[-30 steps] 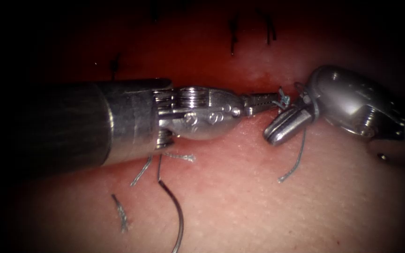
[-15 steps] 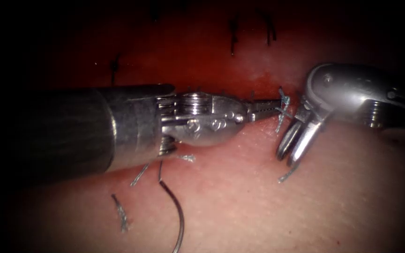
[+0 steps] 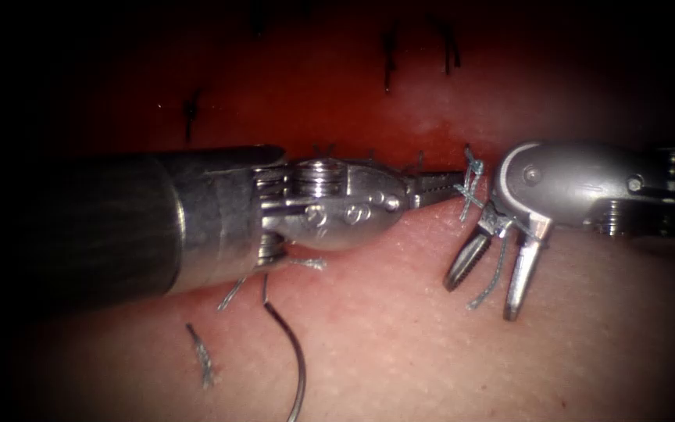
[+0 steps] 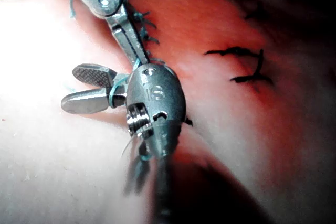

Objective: Wound Closure

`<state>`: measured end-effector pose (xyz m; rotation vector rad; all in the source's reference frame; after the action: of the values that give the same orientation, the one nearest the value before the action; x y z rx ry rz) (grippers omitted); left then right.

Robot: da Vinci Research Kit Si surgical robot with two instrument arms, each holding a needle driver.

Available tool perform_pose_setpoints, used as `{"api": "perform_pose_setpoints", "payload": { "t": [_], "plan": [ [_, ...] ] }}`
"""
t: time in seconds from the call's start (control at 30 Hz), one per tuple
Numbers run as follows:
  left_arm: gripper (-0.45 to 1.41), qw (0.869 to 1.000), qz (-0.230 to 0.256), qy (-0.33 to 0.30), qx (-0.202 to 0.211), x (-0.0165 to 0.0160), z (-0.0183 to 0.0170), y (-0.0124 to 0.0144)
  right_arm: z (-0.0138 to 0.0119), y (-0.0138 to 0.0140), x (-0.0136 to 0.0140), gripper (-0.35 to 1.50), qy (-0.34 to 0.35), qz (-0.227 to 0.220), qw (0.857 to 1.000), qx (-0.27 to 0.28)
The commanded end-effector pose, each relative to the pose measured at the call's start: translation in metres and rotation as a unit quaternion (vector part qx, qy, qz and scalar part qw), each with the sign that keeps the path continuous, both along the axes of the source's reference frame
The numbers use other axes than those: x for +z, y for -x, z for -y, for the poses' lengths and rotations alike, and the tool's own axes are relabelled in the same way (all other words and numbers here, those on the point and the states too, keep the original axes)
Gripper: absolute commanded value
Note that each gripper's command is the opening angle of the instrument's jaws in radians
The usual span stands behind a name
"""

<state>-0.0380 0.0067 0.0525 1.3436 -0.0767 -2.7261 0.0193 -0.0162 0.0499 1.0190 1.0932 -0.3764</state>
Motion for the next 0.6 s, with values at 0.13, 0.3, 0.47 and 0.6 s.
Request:
{"api": "perform_pose_setpoints", "payload": {
  "t": [0.13, 0.3, 0.47, 0.6],
  "plan": [
    [-0.45, 1.0, 0.001, 0.003, 0.002, 0.0001, 0.0002, 0.0005, -0.0005, -0.0005, 0.0006, -0.35, 0.024, 0.019, 0.999, -0.016],
    [-0.45, 1.0, 0.0, 0.004, 0.003, -0.0004, 0.0008, 0.0002, -0.0007, 0.0, 0.0005, -0.35, 0.023, 0.018, 0.999, -0.017],
    [-0.45, 1.0, -0.001, 0.006, 0.006, -0.0014, 0.002, -0.0001, -0.0018, 0.0008, 0.0001, -0.35, 0.008, 0.005, 1.0, 0.012],
    [-0.45, 1.0, -0.007, 0.011, 0.009, -0.0018, 0.0034, -0.0004, -0.0037, 0.0018, -0.0006, -0.35, -0.01, -0.003, 0.999, 0.049]
  ]
}}
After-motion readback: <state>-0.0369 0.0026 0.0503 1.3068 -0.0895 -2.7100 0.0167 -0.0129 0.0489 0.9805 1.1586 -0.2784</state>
